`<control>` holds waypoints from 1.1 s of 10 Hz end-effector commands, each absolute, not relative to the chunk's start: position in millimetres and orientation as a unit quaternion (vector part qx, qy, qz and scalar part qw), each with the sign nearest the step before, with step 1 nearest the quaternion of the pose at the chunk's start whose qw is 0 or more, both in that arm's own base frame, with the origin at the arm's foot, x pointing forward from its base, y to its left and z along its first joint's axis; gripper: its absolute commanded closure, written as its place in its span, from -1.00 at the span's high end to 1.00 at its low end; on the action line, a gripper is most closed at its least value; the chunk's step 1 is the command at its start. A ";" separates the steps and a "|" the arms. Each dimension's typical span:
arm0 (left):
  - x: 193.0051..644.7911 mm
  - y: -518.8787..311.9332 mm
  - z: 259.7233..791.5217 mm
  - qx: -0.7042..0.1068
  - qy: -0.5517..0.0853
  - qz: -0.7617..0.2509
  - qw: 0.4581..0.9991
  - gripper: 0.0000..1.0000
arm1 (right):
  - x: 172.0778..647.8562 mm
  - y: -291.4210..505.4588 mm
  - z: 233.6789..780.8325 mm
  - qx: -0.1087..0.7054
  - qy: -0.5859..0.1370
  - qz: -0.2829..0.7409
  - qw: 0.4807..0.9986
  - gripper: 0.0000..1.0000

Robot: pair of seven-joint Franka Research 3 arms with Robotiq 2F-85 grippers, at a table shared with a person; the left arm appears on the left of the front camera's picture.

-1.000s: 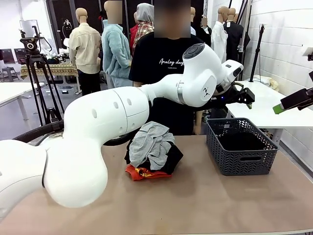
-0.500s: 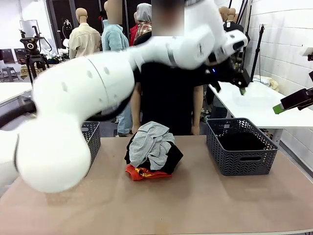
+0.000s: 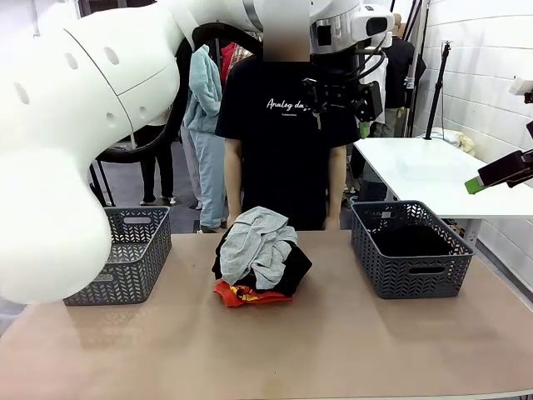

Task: Sort the tops and bottoms.
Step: Lift clothes from the center of the table with your right hand.

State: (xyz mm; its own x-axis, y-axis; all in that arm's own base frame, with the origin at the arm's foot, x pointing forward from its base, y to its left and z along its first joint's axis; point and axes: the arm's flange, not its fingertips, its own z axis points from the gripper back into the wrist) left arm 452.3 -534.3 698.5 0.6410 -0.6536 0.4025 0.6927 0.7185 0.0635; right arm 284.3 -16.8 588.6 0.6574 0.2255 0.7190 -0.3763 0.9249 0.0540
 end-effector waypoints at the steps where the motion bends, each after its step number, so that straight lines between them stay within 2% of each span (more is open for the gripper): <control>1: 458.5 -543.2 688.9 -0.061 -0.210 -0.377 0.900 1.00 | 285.0 -17.0 587.6 0.101 -0.377 0.169 0.905 1.00; 4: 454.9 -540.2 691.0 -0.052 -0.204 -0.375 0.903 1.00 | 285.0 -17.0 587.6 0.101 -0.377 0.169 0.905 1.00; 5: 451.3 -515.2 667.7 -0.046 -0.186 -0.335 0.922 1.00 | 285.0 -17.0 587.6 0.101 -0.377 0.169 0.905 1.00; 6: 443.7 -465.4 644.6 -0.011 -0.189 -0.261 0.947 1.00 | 285.0 -17.0 587.6 0.101 -0.377 0.169 0.905 1.00; 7: 431.1 -401.1 612.3 0.037 -0.157 -0.173 0.972 1.00 | 285.0 -17.0 587.6 0.101 -0.377 0.169 0.905 1.00; 8: 403.9 -342.9 587.8 0.075 -0.148 -0.096 0.981 1.00 | 285.0 -17.0 587.6 0.101 -0.377 0.169 0.905 1.00; 11: 364.2 -277.7 560.7 0.067 -0.158 -0.123 0.977 1.00 | 285.0 -17.0 587.6 0.101 -0.377 0.169 0.905 1.00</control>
